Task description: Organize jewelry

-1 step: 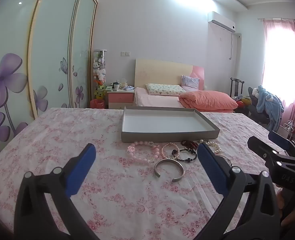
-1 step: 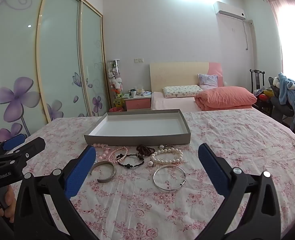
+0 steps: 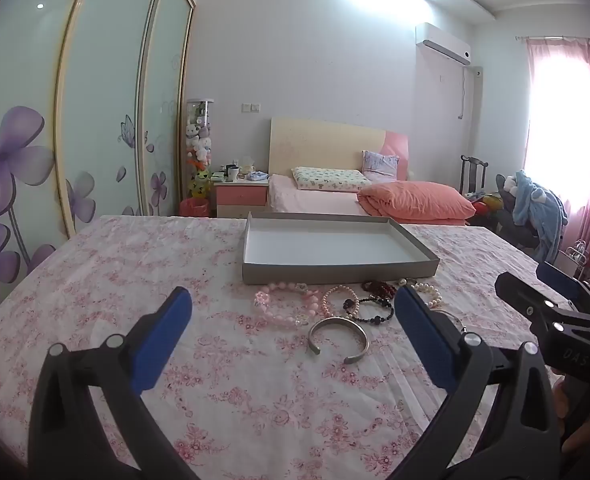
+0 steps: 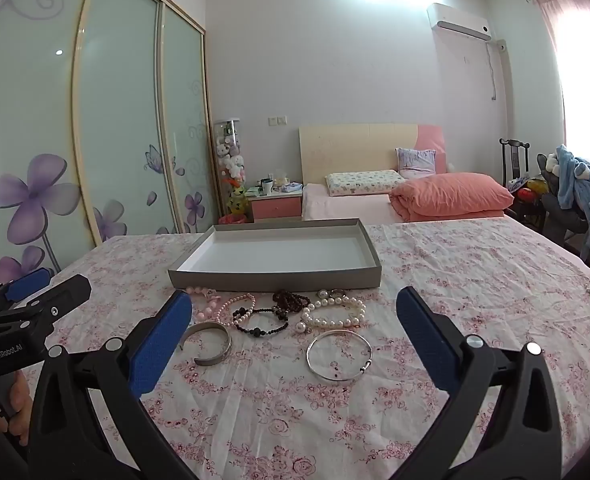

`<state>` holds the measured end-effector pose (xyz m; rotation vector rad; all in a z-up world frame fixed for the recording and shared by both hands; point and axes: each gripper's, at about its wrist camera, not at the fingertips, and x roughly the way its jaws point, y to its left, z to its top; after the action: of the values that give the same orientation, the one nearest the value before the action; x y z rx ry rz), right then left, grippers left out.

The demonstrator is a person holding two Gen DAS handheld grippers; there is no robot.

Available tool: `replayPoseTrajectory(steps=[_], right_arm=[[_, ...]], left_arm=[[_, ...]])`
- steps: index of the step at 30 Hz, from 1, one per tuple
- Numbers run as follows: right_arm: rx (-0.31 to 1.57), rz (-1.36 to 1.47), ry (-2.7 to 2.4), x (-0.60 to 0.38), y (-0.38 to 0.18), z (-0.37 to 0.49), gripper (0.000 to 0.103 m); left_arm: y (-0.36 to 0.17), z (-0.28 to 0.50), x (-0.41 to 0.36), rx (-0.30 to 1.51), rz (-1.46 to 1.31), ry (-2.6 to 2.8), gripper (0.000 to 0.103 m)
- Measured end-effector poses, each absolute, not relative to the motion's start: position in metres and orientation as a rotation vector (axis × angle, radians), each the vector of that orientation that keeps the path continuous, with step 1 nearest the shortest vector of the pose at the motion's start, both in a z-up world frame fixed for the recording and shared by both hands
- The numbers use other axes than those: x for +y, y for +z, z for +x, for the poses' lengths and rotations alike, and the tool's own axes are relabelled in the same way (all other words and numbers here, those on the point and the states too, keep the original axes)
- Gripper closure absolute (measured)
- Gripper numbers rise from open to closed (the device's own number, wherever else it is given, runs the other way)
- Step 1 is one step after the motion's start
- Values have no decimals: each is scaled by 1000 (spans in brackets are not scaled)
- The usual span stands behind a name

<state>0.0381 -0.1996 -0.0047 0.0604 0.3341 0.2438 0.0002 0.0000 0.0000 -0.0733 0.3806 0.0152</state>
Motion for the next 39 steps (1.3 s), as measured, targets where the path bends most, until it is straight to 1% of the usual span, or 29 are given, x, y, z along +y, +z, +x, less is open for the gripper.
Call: replayPoseTrajectory(steps=[39], right_arm=[[335, 66, 245, -200, -7, 39, 2]], left_arm=[[0, 0, 0, 387, -79, 15, 4]])
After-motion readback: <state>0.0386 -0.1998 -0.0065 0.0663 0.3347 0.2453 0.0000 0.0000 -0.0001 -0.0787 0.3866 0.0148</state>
